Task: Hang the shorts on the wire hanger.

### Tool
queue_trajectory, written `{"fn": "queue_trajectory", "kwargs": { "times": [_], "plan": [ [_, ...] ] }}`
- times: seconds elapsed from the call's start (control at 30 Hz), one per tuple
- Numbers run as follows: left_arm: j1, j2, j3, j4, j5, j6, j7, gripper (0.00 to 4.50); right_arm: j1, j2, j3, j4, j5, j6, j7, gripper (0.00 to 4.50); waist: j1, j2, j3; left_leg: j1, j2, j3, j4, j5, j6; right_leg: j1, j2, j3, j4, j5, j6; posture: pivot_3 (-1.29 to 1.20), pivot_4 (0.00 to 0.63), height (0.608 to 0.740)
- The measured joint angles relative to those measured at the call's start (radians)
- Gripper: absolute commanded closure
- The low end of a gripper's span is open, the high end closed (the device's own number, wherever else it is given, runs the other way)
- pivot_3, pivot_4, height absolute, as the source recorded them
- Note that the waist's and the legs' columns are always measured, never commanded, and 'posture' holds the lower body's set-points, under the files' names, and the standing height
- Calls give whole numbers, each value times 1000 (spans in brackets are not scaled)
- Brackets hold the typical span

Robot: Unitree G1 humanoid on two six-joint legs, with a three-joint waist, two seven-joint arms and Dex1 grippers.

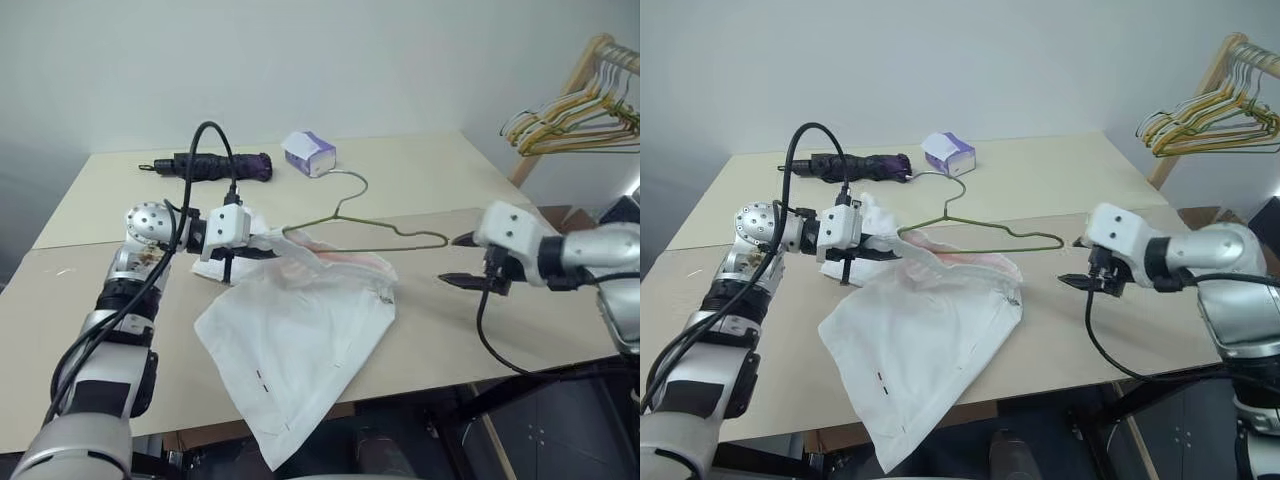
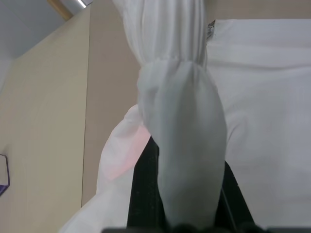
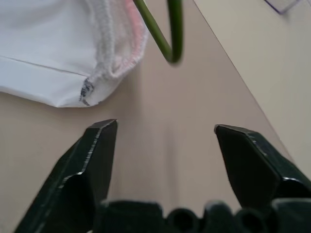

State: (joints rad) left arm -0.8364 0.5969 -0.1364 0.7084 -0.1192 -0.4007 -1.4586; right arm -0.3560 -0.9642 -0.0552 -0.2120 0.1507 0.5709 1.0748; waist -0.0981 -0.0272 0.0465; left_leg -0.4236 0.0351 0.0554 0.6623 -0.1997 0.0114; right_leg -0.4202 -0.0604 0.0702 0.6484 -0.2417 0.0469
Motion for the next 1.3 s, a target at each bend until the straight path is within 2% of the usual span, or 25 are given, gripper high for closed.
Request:
{"fn": "queue_trajectory", "kwargs": {
  "times": [0.1,0.23,0.4,0.53,0.63,1.0,1.13,1.3],
  "plan": [
    [18,7,9,-37,-8,40,8,4500,107,88,-76,-5,47,12,-72,24,0,-1,-1,0,0,0,0,0,0,1,0,0,0,0,0,-103,0,740],
    [34,8,12,-76,-27,79,10,4500,186,268,-71,-20,80,43,-190,24,-5,-1,-1,2,0,-1,0,0,0,2,1,1,1,0,1,-103,0,740],
    [45,11,13,-103,-33,99,10,4500,176,441,-30,-7,118,73,-289,24,-8,0,-1,1,0,-1,0,0,0,2,1,1,0,1,0,-103,0,740],
    [50,11,13,-107,-39,108,10,4500,135,511,18,44,128,109,-342,24,-12,0,-1,1,0,-1,0,0,0,2,1,1,0,1,0,-96,0,740],
    [53,10,13,-110,-39,118,13,4500,103,554,48,103,129,120,-377,615,-14,0,-1,1,0,-1,0,0,0,2,1,1,0,1,0,-96,0,740],
    [65,10,12,-128,-39,120,17,4500,80,566,38,127,174,132,-404,4482,-24,0,-1,1,0,-2,0,0,0,2,1,1,0,1,1,-95,0,740],
    [69,10,12,-128,-39,119,20,4500,97,531,25,84,214,162,-396,4482,-25,0,-1,1,0,-2,0,0,0,2,1,1,0,1,1,-95,0,740],
    [83,41,0,-120,-24,91,-10,4500,102,437,-48,44,265,184,-379,4482,-25,0,-2,2,0,-2,0,0,0,3,0,1,0,1,1,-120,0,740]
  ]
}}
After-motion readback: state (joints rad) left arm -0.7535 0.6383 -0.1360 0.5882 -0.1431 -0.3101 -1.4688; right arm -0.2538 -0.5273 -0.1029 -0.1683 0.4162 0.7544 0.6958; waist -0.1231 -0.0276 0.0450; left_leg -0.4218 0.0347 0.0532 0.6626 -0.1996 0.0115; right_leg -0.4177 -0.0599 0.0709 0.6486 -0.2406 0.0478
